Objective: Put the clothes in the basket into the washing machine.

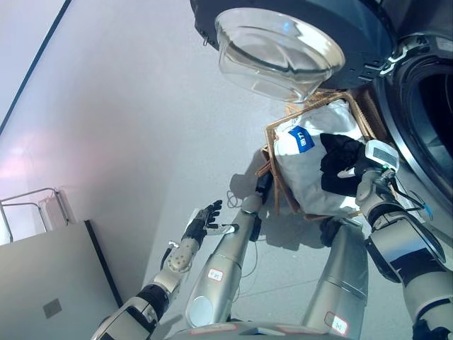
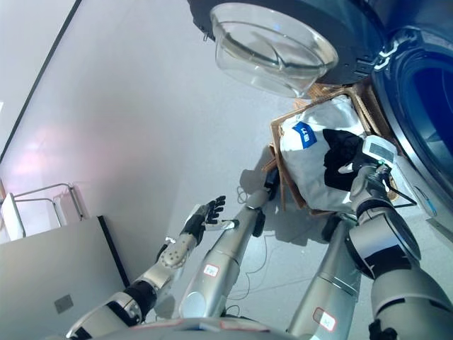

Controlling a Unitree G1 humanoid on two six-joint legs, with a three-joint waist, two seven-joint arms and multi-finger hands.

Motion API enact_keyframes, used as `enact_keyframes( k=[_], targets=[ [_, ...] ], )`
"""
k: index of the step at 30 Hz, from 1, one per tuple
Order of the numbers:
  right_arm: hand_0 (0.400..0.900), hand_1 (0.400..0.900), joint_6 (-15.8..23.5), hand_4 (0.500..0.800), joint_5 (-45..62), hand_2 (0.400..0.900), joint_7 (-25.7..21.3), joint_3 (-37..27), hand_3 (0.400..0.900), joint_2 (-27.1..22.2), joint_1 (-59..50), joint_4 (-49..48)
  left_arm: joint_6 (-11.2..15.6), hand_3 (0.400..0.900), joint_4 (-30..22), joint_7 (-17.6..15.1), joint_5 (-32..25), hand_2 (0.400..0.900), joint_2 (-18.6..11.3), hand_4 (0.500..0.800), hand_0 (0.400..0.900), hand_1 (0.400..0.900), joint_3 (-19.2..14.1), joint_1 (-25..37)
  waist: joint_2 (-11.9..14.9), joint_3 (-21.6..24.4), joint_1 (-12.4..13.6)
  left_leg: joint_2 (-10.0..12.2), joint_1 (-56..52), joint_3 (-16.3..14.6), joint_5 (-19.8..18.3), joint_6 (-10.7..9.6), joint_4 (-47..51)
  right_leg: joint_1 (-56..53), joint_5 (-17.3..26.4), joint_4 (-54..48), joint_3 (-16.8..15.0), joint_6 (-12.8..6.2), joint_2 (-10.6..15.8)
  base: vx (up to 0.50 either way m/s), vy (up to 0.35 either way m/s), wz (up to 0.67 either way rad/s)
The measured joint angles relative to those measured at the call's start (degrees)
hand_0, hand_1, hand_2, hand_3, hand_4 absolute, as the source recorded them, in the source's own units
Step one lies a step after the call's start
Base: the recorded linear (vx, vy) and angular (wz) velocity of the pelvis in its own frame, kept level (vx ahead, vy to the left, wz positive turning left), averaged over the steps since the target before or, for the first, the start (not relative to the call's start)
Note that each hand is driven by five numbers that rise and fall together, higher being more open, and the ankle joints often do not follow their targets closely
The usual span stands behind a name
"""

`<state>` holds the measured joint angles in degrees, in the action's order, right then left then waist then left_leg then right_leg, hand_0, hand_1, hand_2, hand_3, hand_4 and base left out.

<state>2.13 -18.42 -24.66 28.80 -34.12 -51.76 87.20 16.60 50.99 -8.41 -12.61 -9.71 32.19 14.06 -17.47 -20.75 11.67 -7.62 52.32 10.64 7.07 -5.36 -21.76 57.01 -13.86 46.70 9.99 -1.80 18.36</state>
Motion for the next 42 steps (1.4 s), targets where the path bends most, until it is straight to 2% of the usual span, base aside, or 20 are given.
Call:
enact_keyframes(
  k=[1,5,9,15,20,22,25,29,33,36,40,42],
  targets=[
    [0.400,0.400,-0.2,0.500,-0.3,0.400,0.0,-0.1,0.400,-0.5,-0.2,0.4,0.1,0.900,-0.4,0.0,-0.1,0.900,0.0,0.800,0.900,0.900,0.2,0.0,0.0,0.0,0.4,-0.3,0.4,0.0,-0.2,0.0,-0.8,0.4,-0.3,0.7,-0.2,0.13,0.2,0.01,0.034,0.08],
    [0.400,0.400,-0.9,0.500,-0.9,0.400,-0.5,-0.9,0.400,-2.4,-1.9,0.6,1.2,0.900,-1.5,-0.2,-1.0,0.900,-0.1,0.800,0.900,0.900,0.6,-0.3,-0.1,0.1,1.1,-1.1,3.2,-0.2,-0.7,0.2,-3.5,2.8,-0.4,2.5,-0.7,-0.03,1.0,0.01,0.047,0.01],
    [0.400,0.400,-1.2,0.500,-0.9,0.400,-1.1,-1.1,0.400,-3.9,-3.2,0.5,1.6,0.900,-2.3,-0.2,-1.0,0.900,0.0,0.800,0.900,0.900,0.6,-0.3,-0.2,0.2,1.8,-1.6,5.1,-1.1,-1.1,0.9,-5.1,4.6,-0.4,3.3,-2.6,-0.17,1.0,0.03,0.056,-0.10],
    [0.400,0.400,-1.7,0.500,-0.9,0.400,-1.1,-1.5,0.400,-2.0,-2.2,0.6,2.0,0.900,-2.3,-0.6,-1.0,0.900,0.2,0.800,0.900,0.900,0.6,-0.3,-0.2,0.2,2.0,-1.6,5.1,-2.2,-1.6,1.8,-6.1,4.5,-0.3,3.3,-3.4,-0.86,1.0,0.02,0.025,-0.04],
    [0.400,0.400,-2.2,0.500,-0.6,0.400,-1.2,-2.3,0.400,-1.1,-1.5,0.6,1.9,0.900,-1.4,-0.9,-0.9,0.900,0.5,0.800,0.900,0.900,1.4,-0.4,-0.1,0.3,1.7,-1.5,2.6,-1.9,-1.6,1.7,-5.6,1.7,-0.2,2.6,-2.9,-0.94,0.8,0.03,0.018,-0.05],
    [0.400,0.400,-2.0,0.500,0.2,0.400,-1.2,-3.4,0.400,-0.2,-0.9,0.5,1.7,0.900,-0.4,-1.0,-1.0,0.900,0.6,0.800,0.900,0.900,1.5,-0.6,-0.1,0.3,1.2,-1.4,0.8,-1.7,-1.6,1.8,-4.4,-0.2,-0.1,1.3,-2.6,-1.52,0.5,0.04,0.001,-0.17],
    [0.400,0.400,-2.0,0.500,1.8,0.400,-1.2,-4.0,0.400,1.6,-0.2,0.4,1.2,0.900,1.7,-1.2,-1.0,0.900,1.1,0.800,0.900,0.900,1.3,-0.8,0.1,0.4,0.3,-0.4,-2.2,-1.5,-1.1,1.6,-1.7,-3.3,1.0,-2.1,-2.9,-1.79,-1.4,0.03,-0.017,-0.22],
    [0.400,0.400,-1.8,0.500,5.4,0.400,-1.4,-5.3,0.400,3.4,1.2,-1.0,1.0,0.900,5.6,-1.3,-0.9,0.900,1.7,0.800,0.900,0.900,0.4,-0.8,0.5,0.5,-1.2,0.9,-7.2,-2.0,0.1,2.7,2.4,-8.8,3.5,-8.3,-2.9,-2.96,-3.3,0.04,-0.049,-0.23],
    [0.400,0.400,-0.7,0.500,10.9,0.400,-1.5,-8.6,0.400,5.4,2.9,-2.6,0.9,0.900,9.5,-1.4,-0.9,0.900,1.6,0.800,0.900,0.900,-2.8,-2.2,2.0,0.6,-3.0,2.9,-14.0,-3.1,0.5,3.5,6.9,-15.9,6.2,-15.4,-3.1,-3.59,-5.1,0.02,-0.020,-0.35],
    [0.400,0.400,0.9,0.500,18.0,0.400,-1.6,-13.7,0.400,7.1,5.7,-5.4,0.4,0.900,11.7,-1.4,-0.9,0.900,1.6,0.800,0.900,0.900,-5.8,-3.2,3.1,0.5,-3.8,4.4,-20.6,-4.4,1.0,3.9,11.3,-22.7,8.4,-21.8,-3.3,-3.96,-6.9,0.07,-0.046,-0.27],
    [0.400,0.400,4.0,0.500,25.0,0.400,-1.7,-18.2,0.400,11.9,9.5,-6.8,-0.2,0.900,14.1,-1.3,-0.9,0.900,0.1,0.800,0.900,0.900,-7.6,-5.9,6.2,2.4,-6.1,5.7,-28.0,-5.8,1.3,4.1,16.6,-29.6,9.7,-28.2,-3.7,-4.06,-8.1,0.07,-0.039,-0.26],
    [0.400,0.400,6.2,0.500,32.1,0.400,-1.5,-23.5,0.400,13.9,12.8,-8.1,-0.2,0.900,14.6,-1.2,-0.8,0.900,-0.1,0.800,0.900,0.900,-8.6,-7.5,6.9,3.9,-6.1,6.4,-31.0,-6.9,1.5,4.2,18.9,-32.9,11.2,-32.1,-4.3,-4.16,-8.9,0.07,-0.028,-0.29]
  ],
)
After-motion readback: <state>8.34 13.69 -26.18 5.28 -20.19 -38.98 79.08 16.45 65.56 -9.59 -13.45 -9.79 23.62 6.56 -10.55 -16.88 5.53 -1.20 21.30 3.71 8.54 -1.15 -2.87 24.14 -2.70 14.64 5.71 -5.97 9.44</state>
